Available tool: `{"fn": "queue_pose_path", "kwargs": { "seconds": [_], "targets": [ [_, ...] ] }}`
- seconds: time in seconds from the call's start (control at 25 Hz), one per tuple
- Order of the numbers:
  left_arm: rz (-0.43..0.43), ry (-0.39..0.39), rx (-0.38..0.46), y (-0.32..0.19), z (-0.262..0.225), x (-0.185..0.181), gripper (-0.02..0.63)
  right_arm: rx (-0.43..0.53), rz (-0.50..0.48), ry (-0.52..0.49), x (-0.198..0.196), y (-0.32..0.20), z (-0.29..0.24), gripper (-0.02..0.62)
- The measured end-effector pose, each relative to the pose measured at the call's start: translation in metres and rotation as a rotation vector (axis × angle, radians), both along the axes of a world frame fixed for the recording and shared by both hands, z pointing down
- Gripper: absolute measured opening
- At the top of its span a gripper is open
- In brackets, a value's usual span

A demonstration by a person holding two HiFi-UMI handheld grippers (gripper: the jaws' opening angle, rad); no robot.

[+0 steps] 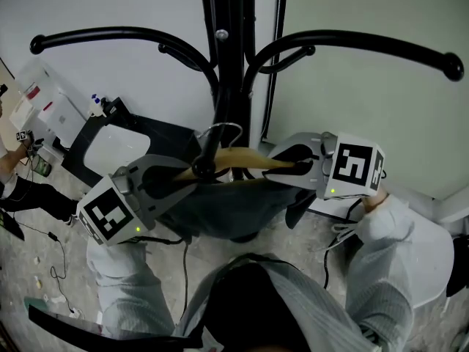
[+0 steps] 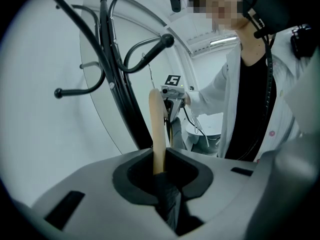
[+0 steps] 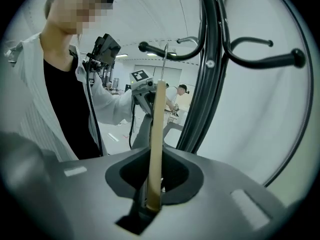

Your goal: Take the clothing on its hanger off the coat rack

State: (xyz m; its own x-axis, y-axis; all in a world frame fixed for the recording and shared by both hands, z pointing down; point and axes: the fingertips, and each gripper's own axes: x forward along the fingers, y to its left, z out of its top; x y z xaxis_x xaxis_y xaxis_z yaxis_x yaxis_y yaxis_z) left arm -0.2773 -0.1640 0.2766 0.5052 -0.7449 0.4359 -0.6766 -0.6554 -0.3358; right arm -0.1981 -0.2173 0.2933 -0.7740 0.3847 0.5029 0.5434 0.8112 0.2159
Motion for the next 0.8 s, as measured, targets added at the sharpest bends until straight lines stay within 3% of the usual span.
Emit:
{"fn": "queue_pose_path", "kwargs": {
  "seconds": [0.16,0.32,0.6,0.8],
  "targets": [
    [0.033,-0.017,0.061,0.005,-0.027,0.02,0.066,0.046,0.015,-0.044,0.017,0.004,-0.024,0.051],
    [0.079,-0.005,0.061,0.005,-0.033,0.042,0.064,0.077,0.043,-0.057,0.044,0.007,-0.036,0.051],
    [0.29,0.017,0.043,-0.011,-0.03,0.101,0.064,0.064,0.228,-0.012,0.109,0.005,-0.033,0.051],
    [0.391,0.03,0.004,-0.033,0.001,0.129,0.063,0.033,0.353,0.022,0.142,-0.009,-0.001,0.051]
  ]
}}
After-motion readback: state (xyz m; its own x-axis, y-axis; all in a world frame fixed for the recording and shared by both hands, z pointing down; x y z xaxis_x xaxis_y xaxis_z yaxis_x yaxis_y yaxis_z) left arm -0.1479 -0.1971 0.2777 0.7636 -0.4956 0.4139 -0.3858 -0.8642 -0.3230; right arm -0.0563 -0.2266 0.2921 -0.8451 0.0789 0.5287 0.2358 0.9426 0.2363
